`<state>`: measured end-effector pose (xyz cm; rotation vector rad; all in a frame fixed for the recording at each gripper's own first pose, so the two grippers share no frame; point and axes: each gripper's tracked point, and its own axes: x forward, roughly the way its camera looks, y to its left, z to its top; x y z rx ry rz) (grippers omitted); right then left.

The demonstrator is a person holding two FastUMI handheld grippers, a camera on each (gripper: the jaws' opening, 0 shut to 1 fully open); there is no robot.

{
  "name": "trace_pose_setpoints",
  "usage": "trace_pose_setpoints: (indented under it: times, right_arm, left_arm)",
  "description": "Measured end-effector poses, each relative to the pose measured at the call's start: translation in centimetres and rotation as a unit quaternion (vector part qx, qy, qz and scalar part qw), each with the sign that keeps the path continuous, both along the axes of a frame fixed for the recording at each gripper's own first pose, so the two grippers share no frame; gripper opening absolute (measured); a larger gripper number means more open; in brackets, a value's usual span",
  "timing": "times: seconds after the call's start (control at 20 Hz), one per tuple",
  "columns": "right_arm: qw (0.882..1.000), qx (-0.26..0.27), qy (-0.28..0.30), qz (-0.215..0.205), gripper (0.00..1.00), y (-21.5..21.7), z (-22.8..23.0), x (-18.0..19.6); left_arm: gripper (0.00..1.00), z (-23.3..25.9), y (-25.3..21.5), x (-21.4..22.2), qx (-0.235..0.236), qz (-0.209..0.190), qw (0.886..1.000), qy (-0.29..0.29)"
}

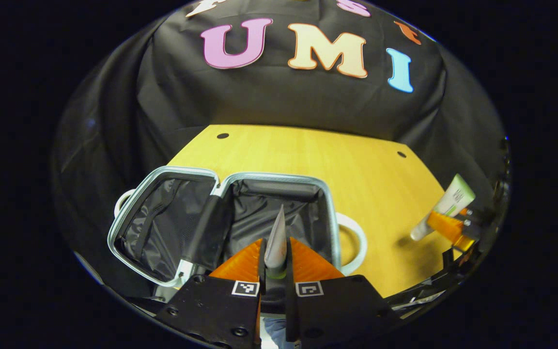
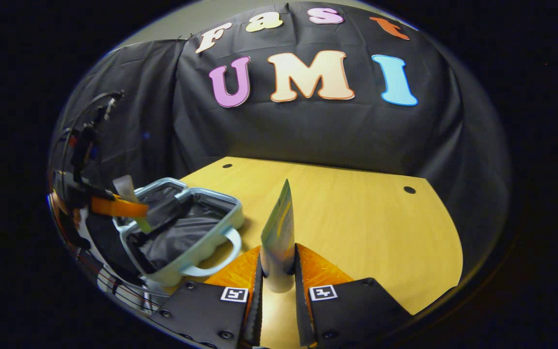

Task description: First open the suitcase, pack the skin care products into it, and then close the suitcase.

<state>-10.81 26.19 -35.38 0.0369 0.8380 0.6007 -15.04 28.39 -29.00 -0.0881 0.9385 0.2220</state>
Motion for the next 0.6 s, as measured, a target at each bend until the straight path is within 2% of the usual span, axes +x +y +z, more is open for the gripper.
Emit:
trace_pose_setpoints:
  times: [0.3, 0.5, 0.6]
  right_arm:
    - [0.994, 0.063, 0.079, 0.034, 0.31, 10.0, 1.5, -3.9]
    - [0.987, 0.07, 0.135, 0.049, 0.31, 15.1, 0.0, -7.3]
    - [0.984, 0.067, 0.155, 0.048, 0.31, 16.8, -0.8, -8.5]
  left_arm:
    - [0.13, -5.7, 2.9, -1.5, -0.031, -0.008, 0.997, 0.067]
    - [0.13, -8.6, 3.1, -2.2, -0.067, -0.025, 0.992, 0.1]
    - [0.18, -8.5, 3.2, -1.9, -0.077, -0.044, 0.992, 0.093]
